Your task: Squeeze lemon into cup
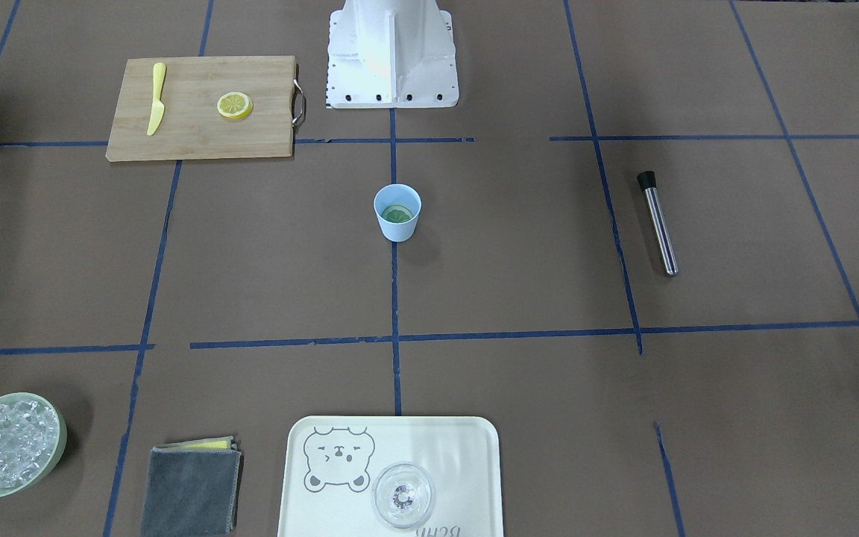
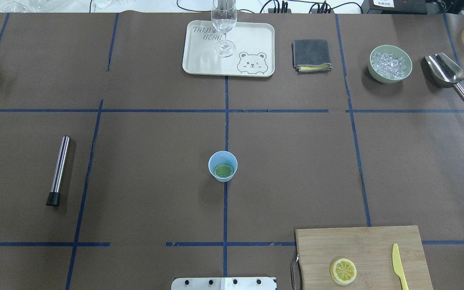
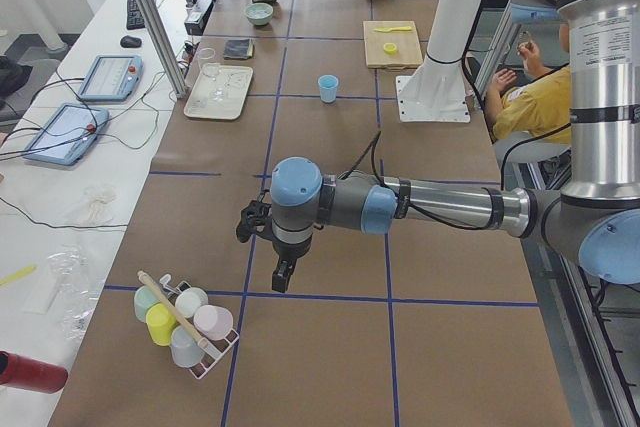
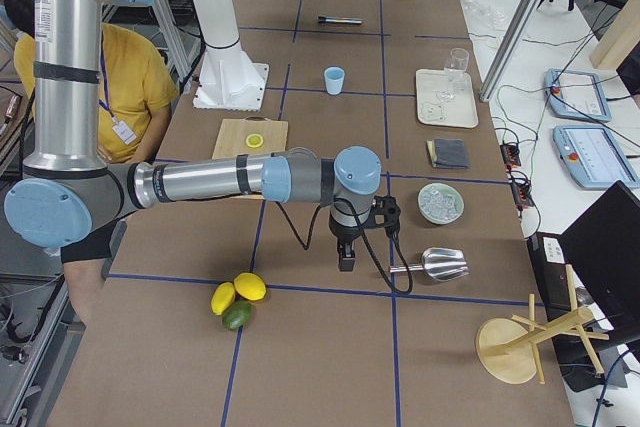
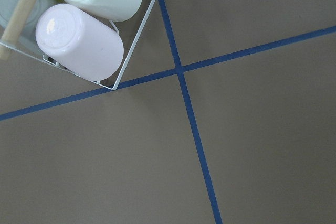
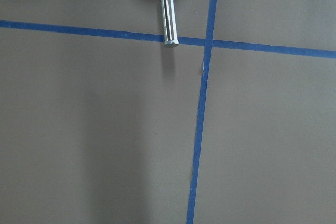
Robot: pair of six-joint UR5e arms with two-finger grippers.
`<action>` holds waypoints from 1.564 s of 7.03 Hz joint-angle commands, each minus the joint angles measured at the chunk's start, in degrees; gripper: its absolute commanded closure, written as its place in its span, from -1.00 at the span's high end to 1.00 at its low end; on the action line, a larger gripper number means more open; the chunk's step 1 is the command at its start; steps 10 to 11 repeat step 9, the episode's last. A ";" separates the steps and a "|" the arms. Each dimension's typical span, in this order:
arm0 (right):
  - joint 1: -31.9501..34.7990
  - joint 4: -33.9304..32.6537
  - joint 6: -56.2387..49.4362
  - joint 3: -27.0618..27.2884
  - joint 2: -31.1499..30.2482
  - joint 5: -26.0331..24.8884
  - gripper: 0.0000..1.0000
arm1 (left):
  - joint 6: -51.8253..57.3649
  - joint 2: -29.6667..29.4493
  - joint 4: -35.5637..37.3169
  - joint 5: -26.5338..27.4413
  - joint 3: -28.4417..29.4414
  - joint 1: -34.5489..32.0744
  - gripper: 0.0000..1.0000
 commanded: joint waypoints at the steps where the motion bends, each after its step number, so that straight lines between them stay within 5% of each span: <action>1: -0.10 0.20 9.46 0.12 0.08 0.23 1.00 | -0.25 0.38 0.01 -0.07 -0.12 -0.08 1.00; 11: -0.36 0.11 10.50 0.03 0.00 0.40 1.00 | -0.34 0.30 -0.08 -1.28 -0.12 0.10 1.00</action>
